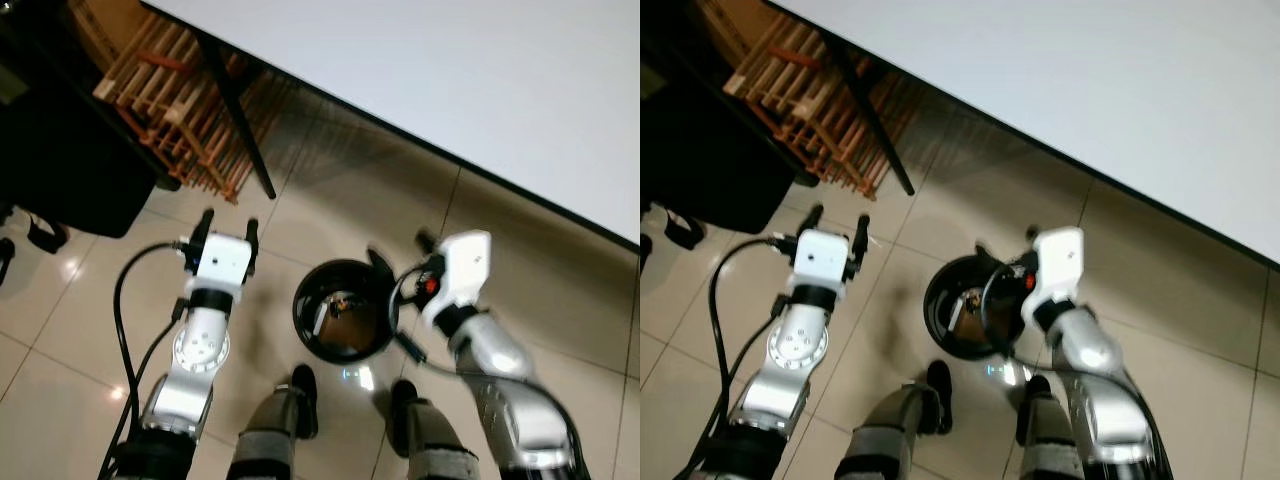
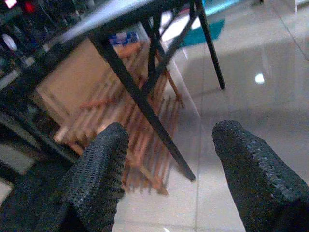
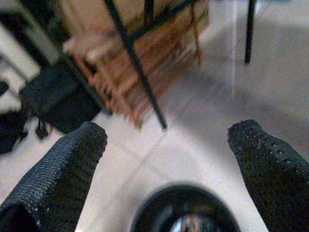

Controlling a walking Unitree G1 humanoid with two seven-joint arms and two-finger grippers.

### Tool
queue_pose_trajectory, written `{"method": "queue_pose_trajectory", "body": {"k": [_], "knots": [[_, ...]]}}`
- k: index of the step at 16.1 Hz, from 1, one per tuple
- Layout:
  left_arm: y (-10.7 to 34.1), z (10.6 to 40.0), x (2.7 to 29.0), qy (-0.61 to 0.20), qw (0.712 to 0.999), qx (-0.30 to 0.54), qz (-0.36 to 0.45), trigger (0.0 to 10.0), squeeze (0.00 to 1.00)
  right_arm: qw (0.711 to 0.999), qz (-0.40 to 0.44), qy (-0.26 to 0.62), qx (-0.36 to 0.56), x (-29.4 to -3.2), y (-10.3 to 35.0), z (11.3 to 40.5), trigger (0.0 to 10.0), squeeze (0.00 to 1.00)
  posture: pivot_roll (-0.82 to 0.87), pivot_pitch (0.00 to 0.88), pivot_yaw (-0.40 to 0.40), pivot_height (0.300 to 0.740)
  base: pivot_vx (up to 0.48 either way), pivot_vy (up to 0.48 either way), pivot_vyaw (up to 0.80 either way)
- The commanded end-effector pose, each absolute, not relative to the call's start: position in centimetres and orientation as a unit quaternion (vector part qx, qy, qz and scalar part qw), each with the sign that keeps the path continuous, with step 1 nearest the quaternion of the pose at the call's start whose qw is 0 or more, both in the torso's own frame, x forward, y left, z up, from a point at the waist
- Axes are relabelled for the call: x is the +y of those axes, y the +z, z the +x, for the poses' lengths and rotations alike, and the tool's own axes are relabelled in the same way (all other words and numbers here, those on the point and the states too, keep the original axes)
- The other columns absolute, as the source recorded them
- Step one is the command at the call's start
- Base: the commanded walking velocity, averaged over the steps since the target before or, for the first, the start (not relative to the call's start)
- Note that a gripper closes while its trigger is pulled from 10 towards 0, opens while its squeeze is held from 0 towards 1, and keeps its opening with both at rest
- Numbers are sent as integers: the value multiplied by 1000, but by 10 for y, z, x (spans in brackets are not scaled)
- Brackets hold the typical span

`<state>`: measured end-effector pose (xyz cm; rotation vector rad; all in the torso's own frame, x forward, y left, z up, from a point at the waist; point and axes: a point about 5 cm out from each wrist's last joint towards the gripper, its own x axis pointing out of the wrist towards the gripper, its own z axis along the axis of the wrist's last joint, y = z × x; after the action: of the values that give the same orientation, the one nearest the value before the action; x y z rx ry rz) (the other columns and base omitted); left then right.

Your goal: Picking trash to rubbish bin

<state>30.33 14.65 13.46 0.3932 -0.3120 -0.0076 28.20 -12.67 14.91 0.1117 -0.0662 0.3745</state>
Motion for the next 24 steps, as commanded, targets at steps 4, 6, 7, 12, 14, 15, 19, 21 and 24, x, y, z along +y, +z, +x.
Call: {"method": "queue_pose_trajectory", "body": {"k": [4, 6, 7, 12, 14, 15, 19, 21, 24], "knots": [[175, 303, 139, 2, 956, -209, 204, 10000, 0, 981, 62, 118, -138, -141, 194, 292, 10000, 0, 57, 324, 147, 740, 0, 0, 0], [192, 303, 139, 11, 954, -226, 195, 10000, 0, 978, 61, 116, -161, -141, 206, 293, 10000, 0, 62, 315, 145, 740, 0, 0, 0], [197, 303, 138, 12, 953, -231, 194, 10000, 0, 978, 58, 113, -166, -141, 208, 294, 10000, 0, 62, 315, 145, 740, 0, 0, 0], [198, 314, 139, 11, 959, -222, 176, 10000, 0, 985, 29, 8, -168, -170, 207, 304, 10000, 0, 59, 318, 142, 740, 0, 0, 0], [196, 312, 142, 11, 960, -216, 179, 10000, 0, 986, 17, -12, -163, -182, 204, 304, 10000, 0, 64, 312, 146, 740, 0, 0, 0], [195, 311, 142, 9, 960, -212, 180, 10000, 0, 987, 9, -21, -159, -186, 202, 304, 10000, 0, 70, 305, 145, 740, 0, 0, 0], [191, 310, 141, 7, 961, -210, 178, 10000, 0, 986, -1, -36, -163, -197, 206, 310, 10000, 0, 74, 273, 129, 740, 0, 0, 0], [193, 312, 140, 8, 961, -214, 178, 10000, 0, 986, -4, -32, -164, -198, 207, 314, 10000, 0, 75, 264, 115, 740, 0, 0, 0], [193, 312, 135, 7, 960, -216, 176, 10000, 0, 987, -7, -28, -160, -200, 208, 317, 10000, 0, 68, 262, 88, 740, 0, 0, 0]]}}
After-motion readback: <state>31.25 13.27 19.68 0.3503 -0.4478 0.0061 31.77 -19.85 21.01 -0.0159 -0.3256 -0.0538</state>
